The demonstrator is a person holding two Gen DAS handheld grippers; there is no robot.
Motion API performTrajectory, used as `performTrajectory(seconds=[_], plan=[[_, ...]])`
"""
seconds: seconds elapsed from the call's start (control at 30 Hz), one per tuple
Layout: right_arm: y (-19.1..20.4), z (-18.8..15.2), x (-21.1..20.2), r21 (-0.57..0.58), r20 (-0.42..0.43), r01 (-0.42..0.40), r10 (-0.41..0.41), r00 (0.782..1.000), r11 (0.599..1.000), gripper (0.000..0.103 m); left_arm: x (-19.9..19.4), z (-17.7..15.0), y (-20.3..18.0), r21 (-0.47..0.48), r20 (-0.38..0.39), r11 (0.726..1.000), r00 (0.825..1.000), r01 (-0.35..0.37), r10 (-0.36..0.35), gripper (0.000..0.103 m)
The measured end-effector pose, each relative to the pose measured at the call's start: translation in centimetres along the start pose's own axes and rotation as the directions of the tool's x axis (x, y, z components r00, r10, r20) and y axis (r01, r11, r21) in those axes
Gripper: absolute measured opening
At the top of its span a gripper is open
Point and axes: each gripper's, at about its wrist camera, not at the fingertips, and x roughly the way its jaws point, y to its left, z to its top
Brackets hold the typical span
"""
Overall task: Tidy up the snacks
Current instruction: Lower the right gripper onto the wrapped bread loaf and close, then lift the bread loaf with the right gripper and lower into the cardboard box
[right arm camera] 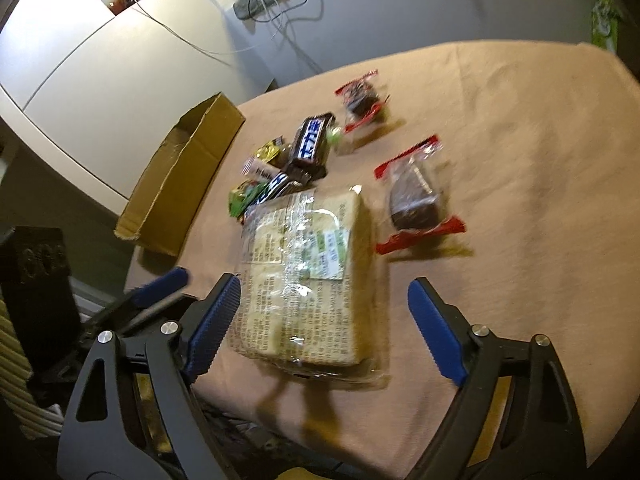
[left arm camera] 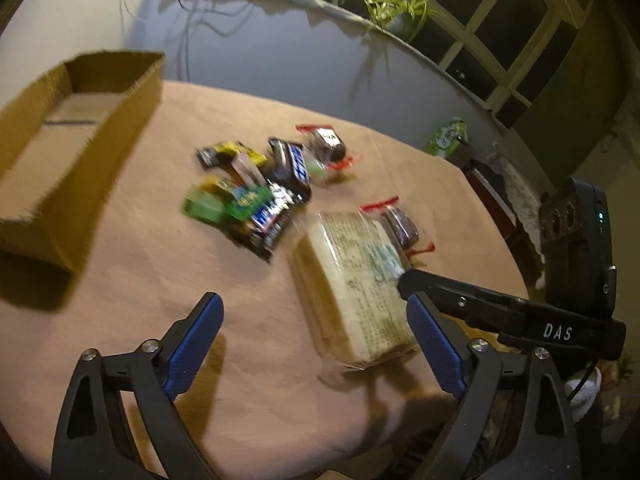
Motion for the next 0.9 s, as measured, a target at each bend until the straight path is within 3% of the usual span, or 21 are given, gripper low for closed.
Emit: performTrajectory(seconds=[0.13, 0.23, 0.53, 0.9], plan=[[-0.7, 0.2, 0.7, 0.043, -0.042, -0.057, 0.059, 0.997, 0.997, 0.075, 0.9, -0.3, 0.1, -0.020, -0.039, 0.999, 0.999, 0.032, -0.032, 0.081], [-1.0, 0.3, 1.1, 0.053, -0.062, -0.059, 0.062, 0.996, 0.997, 0.071, 1.3, -0.5, 0.3, -0.029, -0.058, 0.999, 0.997, 0.045, -0.047, 0.076], [-1.9, 0.5, 1.8, 0.092, -0.103, -0.112, 0.122, 0.987, 0.989, 0.060, 2.4, -0.7, 0.2, -0.062, -0.115, 0.987, 0.981, 0.149, -0.155, 0.051], [-0.2, 0.6, 1.7, 0.060, -0.115, -0.094, 0.101, 0.988, 0.994, 0.058, 0.9, -0.4, -0.8, 0.029, -0.074, 0.994, 0.992, 0.105, -0.103, 0.050]])
